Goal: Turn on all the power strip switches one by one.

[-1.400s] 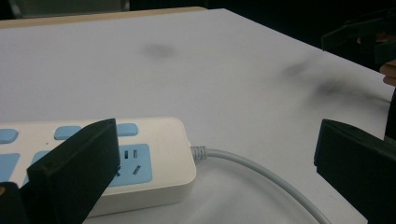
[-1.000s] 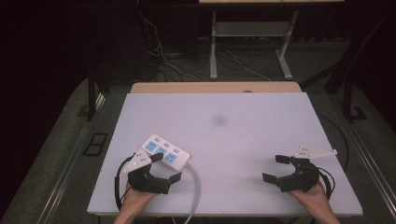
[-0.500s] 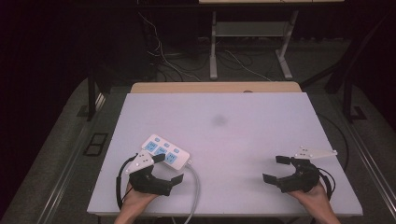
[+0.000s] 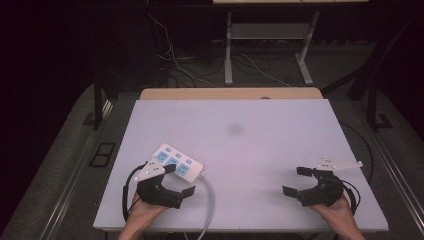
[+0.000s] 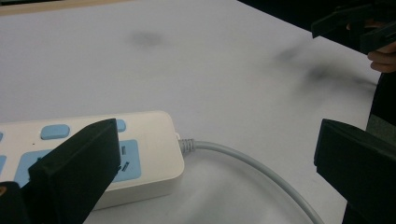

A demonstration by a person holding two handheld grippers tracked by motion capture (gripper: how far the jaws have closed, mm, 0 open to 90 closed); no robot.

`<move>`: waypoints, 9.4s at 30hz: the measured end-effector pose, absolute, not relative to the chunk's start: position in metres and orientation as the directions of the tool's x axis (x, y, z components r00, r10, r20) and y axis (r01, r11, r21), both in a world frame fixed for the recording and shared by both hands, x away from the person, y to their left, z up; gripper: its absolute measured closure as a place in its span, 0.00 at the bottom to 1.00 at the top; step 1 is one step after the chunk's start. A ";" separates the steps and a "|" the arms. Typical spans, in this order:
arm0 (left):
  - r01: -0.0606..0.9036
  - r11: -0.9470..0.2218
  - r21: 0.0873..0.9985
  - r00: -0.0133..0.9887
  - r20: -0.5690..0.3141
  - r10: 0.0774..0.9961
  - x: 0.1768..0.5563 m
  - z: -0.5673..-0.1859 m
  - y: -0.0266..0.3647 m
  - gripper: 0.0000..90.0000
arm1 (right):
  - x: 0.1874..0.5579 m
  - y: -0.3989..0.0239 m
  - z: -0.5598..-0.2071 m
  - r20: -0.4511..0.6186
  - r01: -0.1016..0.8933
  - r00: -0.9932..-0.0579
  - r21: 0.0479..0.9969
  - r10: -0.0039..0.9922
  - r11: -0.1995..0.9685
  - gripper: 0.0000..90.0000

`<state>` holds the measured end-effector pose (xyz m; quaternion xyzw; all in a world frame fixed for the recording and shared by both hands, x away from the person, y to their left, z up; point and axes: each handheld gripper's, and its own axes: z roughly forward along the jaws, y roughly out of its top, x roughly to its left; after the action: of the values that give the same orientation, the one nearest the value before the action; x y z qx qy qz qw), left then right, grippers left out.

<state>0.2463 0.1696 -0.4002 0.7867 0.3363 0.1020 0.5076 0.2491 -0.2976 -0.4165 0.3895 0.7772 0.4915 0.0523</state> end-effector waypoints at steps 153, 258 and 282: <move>0.614 -0.547 0.569 0.751 -0.206 0.628 0.366 -0.408 0.152 1.00 | 0.246 -0.303 -0.418 0.276 0.537 -0.694 0.814 0.665 0.222 0.01; 0.609 -0.554 0.567 0.737 -0.145 0.660 0.383 -0.398 0.181 0.99 | 0.247 -0.311 -0.416 0.271 0.524 -0.678 0.830 0.683 0.191 0.01; 0.618 -0.554 0.558 0.735 -0.160 0.659 0.385 -0.403 0.180 0.99 | 0.246 -0.312 -0.416 0.272 0.523 -0.678 0.831 0.682 0.189 0.01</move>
<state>0.3845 0.1799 -0.4028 0.8807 0.3624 0.0338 0.3030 0.2464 -0.3118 -0.4157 0.3930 0.7669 0.5012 0.0793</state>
